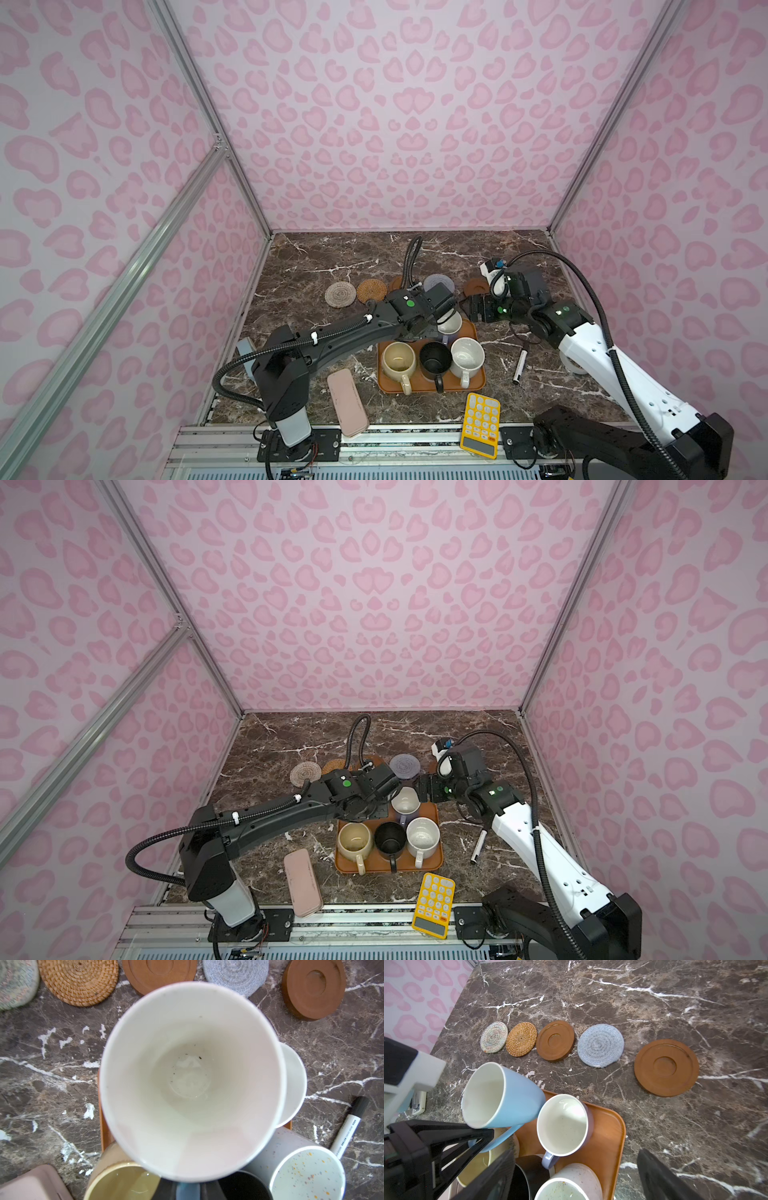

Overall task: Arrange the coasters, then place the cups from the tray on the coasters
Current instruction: 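Lift light blue mug with left gripper while right gripper moves over tray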

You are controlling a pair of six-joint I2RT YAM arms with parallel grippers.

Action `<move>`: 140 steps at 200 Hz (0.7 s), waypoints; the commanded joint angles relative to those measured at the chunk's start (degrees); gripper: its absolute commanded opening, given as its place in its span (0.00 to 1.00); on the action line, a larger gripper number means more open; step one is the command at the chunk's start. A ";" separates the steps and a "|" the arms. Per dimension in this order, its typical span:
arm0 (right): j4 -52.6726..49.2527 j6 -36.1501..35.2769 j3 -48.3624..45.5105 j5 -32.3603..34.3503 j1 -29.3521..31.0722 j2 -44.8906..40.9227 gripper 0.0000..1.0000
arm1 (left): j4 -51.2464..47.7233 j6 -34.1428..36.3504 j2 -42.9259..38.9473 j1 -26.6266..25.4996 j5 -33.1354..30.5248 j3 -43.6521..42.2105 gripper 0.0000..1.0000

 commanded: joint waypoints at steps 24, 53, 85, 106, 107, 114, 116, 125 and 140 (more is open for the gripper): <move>3.03 -0.84 2.16 -1.17 3.68 1.96 0.96 | -3.29 2.44 -3.78 2.33 -4.69 1.81 0.02; 2.93 -1.43 4.55 1.11 7.41 4.49 0.97 | -3.44 5.19 -7.49 4.63 -4.40 0.95 0.01; 2.93 -0.64 7.83 3.82 11.06 8.59 0.97 | -1.96 9.48 -13.15 8.97 -2.82 -1.75 0.02; 3.52 -0.30 9.63 4.63 13.44 11.20 0.97 | -1.76 11.85 -16.66 12.78 -2.27 -3.78 0.02; 3.58 -0.29 9.72 4.64 13.52 11.32 0.97 | -1.77 11.91 -16.74 12.92 -2.23 -3.86 0.02; 4.00 0.02 10.25 4.83 14.14 12.14 0.97 | -2.24 12.92 -17.48 14.29 -2.03 -4.23 0.02; 4.12 0.13 10.47 4.83 14.30 12.32 0.97 | -2.29 13.22 -17.58 14.64 -1.88 -4.34 0.01; 4.71 0.69 11.23 4.84 15.05 13.44 0.97 | -2.75 14.47 -18.25 16.55 -1.47 -4.86 0.01; 5.29 1.51 12.84 4.58 16.32 15.42 0.97 | -3.18 16.73 -19.31 19.61 -1.46 -5.68 0.02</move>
